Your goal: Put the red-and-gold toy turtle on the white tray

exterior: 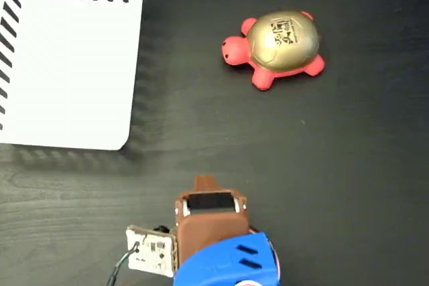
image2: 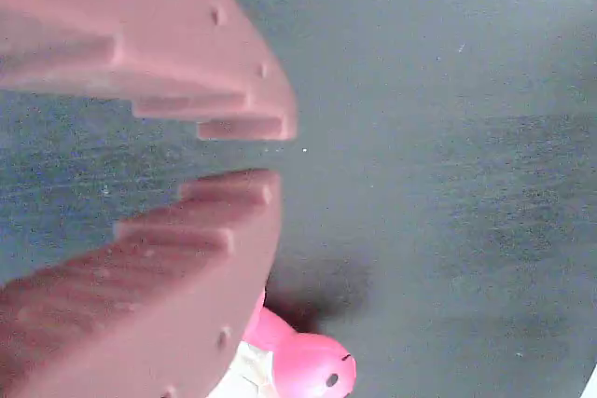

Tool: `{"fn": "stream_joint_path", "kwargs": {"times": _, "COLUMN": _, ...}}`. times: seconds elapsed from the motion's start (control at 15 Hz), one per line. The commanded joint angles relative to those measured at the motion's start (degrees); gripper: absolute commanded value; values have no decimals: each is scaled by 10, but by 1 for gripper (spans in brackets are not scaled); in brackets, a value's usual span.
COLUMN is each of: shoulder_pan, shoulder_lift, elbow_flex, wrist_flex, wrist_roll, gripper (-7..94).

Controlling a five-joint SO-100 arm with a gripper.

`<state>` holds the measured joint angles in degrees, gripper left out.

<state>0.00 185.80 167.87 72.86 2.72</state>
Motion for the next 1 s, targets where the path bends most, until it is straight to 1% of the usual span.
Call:
{"fn": "stream_joint_path", "kwargs": {"times": 0.0, "shoulder_pan": -7, "shoulder_lift": 6, "elbow_flex": -5, "wrist_flex": 0, "wrist_roll": 4, "gripper": 0}}
{"fn": "stream_joint_path", "kwargs": {"times": 0.47, "shoulder_pan": -7, "shoulder_lift": 6, "elbow_flex": -5, "wrist_flex": 0, "wrist_roll": 4, "gripper": 0}}
{"fn": "stream_joint_path", "kwargs": {"times": 0.6, "shoulder_pan": -28, "shoulder_lift": 6, "elbow_flex": -5, "wrist_flex": 1, "wrist_roll": -12, "gripper": 0}}
{"fn": "stream_joint_path", "kwargs": {"times": 0.73, "shoulder_pan": -37, "shoulder_lift": 1, "elbow_flex": -7, "wrist_flex": -2, "wrist_roll": -10, "gripper": 0}}
{"fn": "stream_joint_path", "kwargs": {"times": 0.8, "shoulder_pan": -39, "shoulder_lift": -27, "elbow_flex": -25, "wrist_flex": -9, "wrist_roll": -18, "gripper": 0}}
{"fn": "stream_joint_path", "kwargs": {"times": 0.93, "shoulder_pan": -17, "shoulder_lift": -148, "elbow_flex": -107, "wrist_flex": -52, "wrist_roll": -36, "gripper": 0}}
